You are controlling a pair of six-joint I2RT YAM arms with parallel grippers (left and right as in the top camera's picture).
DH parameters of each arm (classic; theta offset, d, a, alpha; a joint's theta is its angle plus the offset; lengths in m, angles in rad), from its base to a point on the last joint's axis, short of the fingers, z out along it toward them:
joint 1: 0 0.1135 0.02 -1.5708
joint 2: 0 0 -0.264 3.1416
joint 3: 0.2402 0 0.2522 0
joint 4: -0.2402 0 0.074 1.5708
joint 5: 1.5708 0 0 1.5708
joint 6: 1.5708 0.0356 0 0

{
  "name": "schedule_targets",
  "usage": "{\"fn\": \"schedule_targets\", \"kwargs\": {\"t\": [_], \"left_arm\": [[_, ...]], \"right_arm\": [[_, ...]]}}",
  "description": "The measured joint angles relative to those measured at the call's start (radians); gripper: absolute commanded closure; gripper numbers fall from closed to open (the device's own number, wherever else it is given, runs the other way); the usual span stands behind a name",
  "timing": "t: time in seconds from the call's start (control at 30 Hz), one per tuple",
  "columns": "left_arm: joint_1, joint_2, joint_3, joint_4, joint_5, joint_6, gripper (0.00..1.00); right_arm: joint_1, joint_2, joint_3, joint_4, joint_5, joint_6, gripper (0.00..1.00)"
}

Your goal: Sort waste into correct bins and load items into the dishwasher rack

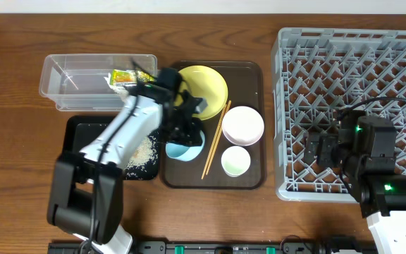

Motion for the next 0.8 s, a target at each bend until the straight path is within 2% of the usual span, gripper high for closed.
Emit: {"fn": "schedule_targets", "kwargs": {"t": [0.2,0.23,0.3,0.37,0.57,0.8], "left_arm": [[-0.111,0.0,0.0,0.07,-0.215,-0.097,0.92],[-0.119,0.0,0.0,0.077,-0.23,-0.106,0.87],[-0.13,0.0,0.0,0.084,-0.256,-0.117,0.69],[-0.134,0.0,0.0,0.086,-0.274,-0.132,0.59],[-0.134,-0.003,0.0,0.085,-0.299,-0.152,0.49],[-0.139,-0.11,0.001,0.087,-0.257,-0.154,0.46]], "right_arm": [[0.0,0.0,0.0,0.0,0.0,0.0,0.01],[0.0,0.0,0.0,0.0,0.0,0.0,0.01],[0.0,0.0,0.0,0.0,0.0,0.0,0.01],[0.0,0.0,0.0,0.0,0.0,0.0,0.01],[0.0,0.0,0.0,0.0,0.0,0.0,0.01],[0.0,0.0,0.0,0.0,0.0,0.0,0.01]]}}
